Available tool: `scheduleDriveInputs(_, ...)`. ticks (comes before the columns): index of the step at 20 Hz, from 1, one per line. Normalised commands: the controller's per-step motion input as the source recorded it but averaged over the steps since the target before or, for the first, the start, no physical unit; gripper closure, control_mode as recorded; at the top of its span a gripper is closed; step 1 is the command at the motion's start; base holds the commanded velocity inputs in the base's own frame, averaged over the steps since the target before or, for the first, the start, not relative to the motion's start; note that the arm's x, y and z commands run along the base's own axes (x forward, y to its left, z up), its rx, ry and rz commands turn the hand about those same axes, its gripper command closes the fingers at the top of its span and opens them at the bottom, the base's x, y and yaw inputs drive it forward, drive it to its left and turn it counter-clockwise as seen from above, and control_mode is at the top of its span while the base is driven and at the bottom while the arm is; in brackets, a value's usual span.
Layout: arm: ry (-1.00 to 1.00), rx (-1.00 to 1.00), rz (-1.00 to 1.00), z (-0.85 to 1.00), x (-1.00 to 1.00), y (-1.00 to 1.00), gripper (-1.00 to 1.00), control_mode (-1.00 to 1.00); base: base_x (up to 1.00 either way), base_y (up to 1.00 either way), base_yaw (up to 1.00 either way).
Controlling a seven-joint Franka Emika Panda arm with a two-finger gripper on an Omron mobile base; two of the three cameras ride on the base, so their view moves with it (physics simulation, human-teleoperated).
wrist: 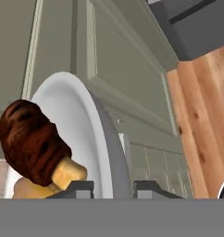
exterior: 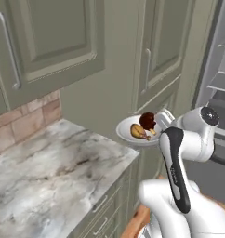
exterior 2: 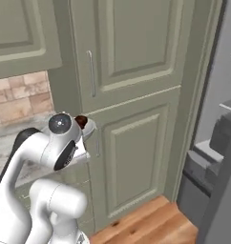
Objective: Place the bowl with the lemon and lemon wedge on the second highest shelf of the fridge. Place the bowl with the chicken drumstick and steak on the top shelf of the fridge.
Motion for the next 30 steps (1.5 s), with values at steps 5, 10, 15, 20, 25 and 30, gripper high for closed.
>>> scheduleDriveInputs(5,0.00,0.00,0.00,0.00,0.00,0.00,1.00,1.00,0.00,0.00,-0.60)
scheduleDriveInputs(10,0.00,0.00,0.00,0.00,0.00,0.00,1.00,1.00,0.15,0.00,-0.58)
scheduleDriveInputs(15,0.00,0.00,0.00,0.00,0.00,0.00,1.00,1.00,0.60,0.05,-0.46)
scheduleDriveInputs(20,0.00,0.00,0.00,0.00,0.00,0.00,1.00,1.00,0.80,0.06,-0.42)
scheduleDriveInputs(25,0.00,0.00,0.00,0.00,0.00,0.00,1.00,1.00,0.94,0.17,-0.35)
scheduleDriveInputs(30,0.00,0.00,0.00,0.00,0.00,0.00,1.00,1.00,0.97,0.30,-0.32)
